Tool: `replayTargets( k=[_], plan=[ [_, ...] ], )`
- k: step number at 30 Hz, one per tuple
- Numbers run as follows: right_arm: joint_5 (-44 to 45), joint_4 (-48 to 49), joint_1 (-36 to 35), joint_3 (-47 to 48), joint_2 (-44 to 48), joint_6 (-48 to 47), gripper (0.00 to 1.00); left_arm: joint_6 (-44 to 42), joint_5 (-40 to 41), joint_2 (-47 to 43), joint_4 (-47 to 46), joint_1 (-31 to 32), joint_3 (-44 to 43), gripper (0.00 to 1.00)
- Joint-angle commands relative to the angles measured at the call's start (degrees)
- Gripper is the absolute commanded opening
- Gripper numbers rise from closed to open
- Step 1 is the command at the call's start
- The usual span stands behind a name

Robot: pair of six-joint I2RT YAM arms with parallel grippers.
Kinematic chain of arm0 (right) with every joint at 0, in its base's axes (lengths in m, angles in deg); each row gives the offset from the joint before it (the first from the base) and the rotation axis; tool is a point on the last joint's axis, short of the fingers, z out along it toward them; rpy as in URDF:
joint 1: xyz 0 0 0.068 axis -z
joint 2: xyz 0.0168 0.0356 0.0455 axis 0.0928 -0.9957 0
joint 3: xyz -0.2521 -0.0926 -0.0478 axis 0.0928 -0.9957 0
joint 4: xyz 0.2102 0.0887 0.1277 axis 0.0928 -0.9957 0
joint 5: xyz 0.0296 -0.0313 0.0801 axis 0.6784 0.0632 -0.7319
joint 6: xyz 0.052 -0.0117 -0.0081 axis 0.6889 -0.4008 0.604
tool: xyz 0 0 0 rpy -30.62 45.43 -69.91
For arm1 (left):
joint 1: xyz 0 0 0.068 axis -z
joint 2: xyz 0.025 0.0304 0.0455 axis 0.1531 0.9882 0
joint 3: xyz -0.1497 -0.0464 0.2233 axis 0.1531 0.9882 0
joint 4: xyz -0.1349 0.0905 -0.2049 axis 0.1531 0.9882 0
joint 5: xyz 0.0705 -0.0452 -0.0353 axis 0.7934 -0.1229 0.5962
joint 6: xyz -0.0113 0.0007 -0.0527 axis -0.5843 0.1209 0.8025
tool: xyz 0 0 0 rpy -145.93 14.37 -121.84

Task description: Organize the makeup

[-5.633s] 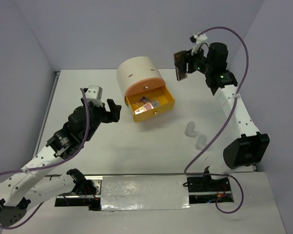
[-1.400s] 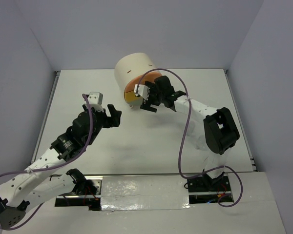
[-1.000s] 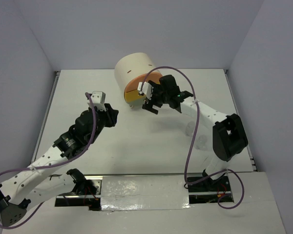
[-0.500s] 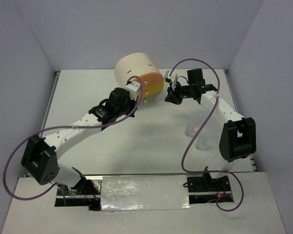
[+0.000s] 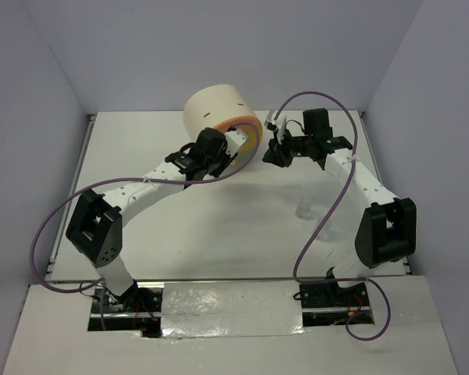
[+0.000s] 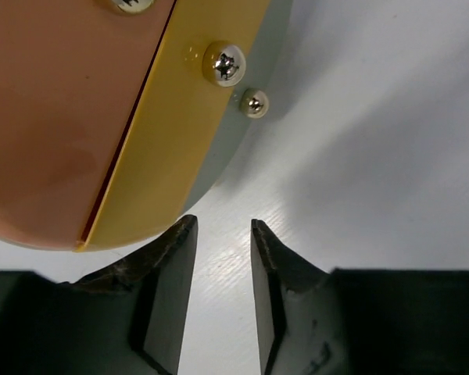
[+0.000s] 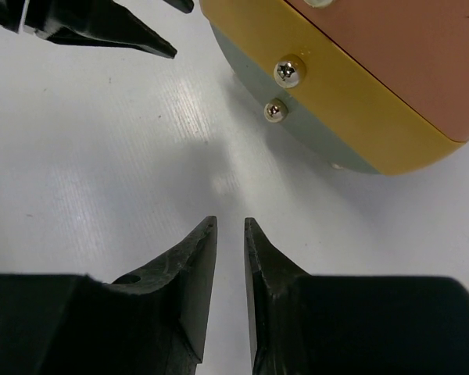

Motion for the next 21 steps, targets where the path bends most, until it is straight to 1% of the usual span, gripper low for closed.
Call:
replayTargets(
  k=[1, 3, 6, 9, 10, 11, 12, 19, 20, 21],
  plan=[
    [-0.73, 0.93, 0.38, 0.2, 1.32, 0.3, 0.29, -4.94, 4.35, 1.62, 1.03, -0.12, -3.07, 0.47],
    [-0.64, 0.76, 0.3, 0.38, 1.23, 0.21, 0.29, -5.2, 6.28, 2.15, 0.86, -0.12, -3.08, 0.51],
    [-0.56, 0.5, 0.47, 0.29, 1.14, 0.21, 0.3, -5.2, 8.39, 2.59, 0.42, -0.12, -2.73, 0.6],
    [-0.56, 0.41, 0.38, -0.23, 1.32, 0.13, 0.32, -5.12, 10.06, 3.2, 0.42, -0.12, -2.82, 0.63],
    [-0.47, 0.41, 0.38, -0.32, 1.32, 0.04, 0.33, -5.11, 10.5, 3.29, 0.33, -0.12, -2.9, 0.68],
    [-0.47, 0.41, 0.38, -0.67, 1.49, -0.05, 0.34, -5.11, 10.77, 3.29, -0.02, -0.12, -2.9, 0.69],
    [-0.29, 0.32, 0.38, -0.76, 1.58, -0.05, 0.34, -5.11, 11.21, 3.29, -0.37, -0.12, -2.82, 0.8],
    [-0.03, -0.03, 0.3, -0.94, 1.76, -0.31, 0.35, -5.03, 12.88, 3.91, -0.9, -0.12, -2.9, 0.82],
    [-0.12, -0.29, 0.38, -0.85, 1.76, -0.49, 0.35, -4.94, 12.62, 3.91, -0.73, -0.12, -2.99, 0.81],
    [-0.2, -0.73, 0.38, -0.76, 1.67, -0.84, 0.35, -4.76, 11.83, 3.56, -0.55, -0.12, -3.17, 0.75]
  ],
)
